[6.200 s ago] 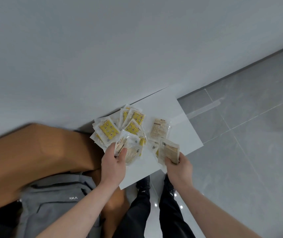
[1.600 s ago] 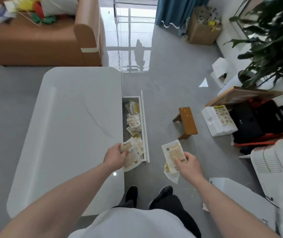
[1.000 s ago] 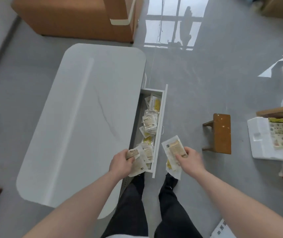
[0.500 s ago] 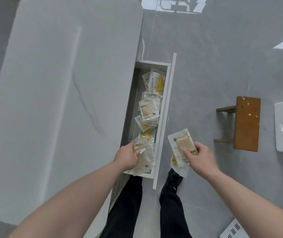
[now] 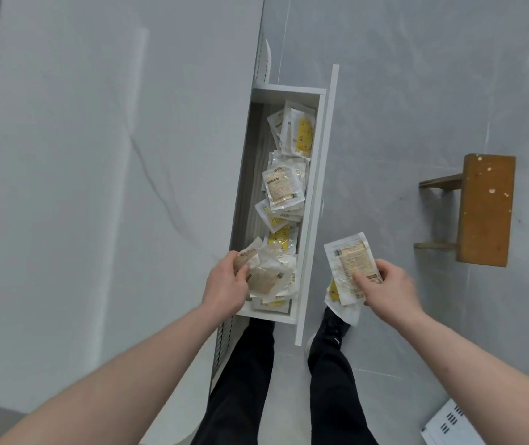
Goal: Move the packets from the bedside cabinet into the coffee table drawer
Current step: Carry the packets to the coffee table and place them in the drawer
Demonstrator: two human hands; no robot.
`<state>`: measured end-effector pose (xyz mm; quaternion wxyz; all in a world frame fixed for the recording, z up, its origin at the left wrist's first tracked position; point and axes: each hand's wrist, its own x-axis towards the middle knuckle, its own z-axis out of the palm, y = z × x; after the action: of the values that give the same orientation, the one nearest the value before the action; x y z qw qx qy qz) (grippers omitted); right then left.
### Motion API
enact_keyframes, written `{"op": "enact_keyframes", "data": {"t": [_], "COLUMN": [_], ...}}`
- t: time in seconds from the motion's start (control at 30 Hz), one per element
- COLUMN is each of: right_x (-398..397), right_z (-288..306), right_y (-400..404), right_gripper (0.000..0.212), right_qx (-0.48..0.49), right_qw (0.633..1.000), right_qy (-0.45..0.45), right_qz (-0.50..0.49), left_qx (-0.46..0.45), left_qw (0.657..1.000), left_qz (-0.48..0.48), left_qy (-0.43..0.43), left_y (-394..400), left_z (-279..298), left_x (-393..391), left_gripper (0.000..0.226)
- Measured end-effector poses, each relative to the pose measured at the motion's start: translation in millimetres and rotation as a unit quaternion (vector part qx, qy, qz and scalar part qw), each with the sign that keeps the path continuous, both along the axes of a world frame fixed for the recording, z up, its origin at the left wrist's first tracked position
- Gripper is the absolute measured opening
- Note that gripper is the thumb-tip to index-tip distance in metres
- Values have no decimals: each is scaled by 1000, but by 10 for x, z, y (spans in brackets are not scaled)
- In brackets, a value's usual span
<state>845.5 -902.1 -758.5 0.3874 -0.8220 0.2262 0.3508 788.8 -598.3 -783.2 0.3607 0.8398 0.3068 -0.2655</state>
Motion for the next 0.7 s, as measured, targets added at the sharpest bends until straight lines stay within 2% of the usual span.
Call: {"op": "enact_keyframes", "data": {"t": [0.1,0.23,0.3,0.37,0.47,0.53,0.6,0.7], "right_x": [31,52,61,67,62,55,42,20], "right_z": [3,-12,-30,-54,-92,-113,-120,-129], "right_y": [34,50,45,38,39,49,64,93], "right_gripper": [17,19,18,17,17,16,16,15], "right_qx": [5,16,22,27,31,35,38,46], "right_qw": [1000,1000,1000,1000,999,999,999,999], "right_qy": [0,-3,-5,-7,-7,-6,-4,0], "right_qz": [2,0,-2,-3,-6,-10,-10,-15], "left_qx": [3,7,10,21,63,94,112,65], "left_qw": [999,986,983,984,982,985,989,997], "left_qz": [-47,-148,-162,-155,-152,-123,-91,-24], "left_qy": [22,75,82,89,93,73,36,-16], "left_y": [63,-31,-105,-157,-178,-143,-99,-33], "left_z": [28,-24,-70,-117,-170,-175,-175,-156], "left_x": [39,192,303,400,462,454,421,353], "left_gripper": [11,30,32,30,15,8,12,11]}}
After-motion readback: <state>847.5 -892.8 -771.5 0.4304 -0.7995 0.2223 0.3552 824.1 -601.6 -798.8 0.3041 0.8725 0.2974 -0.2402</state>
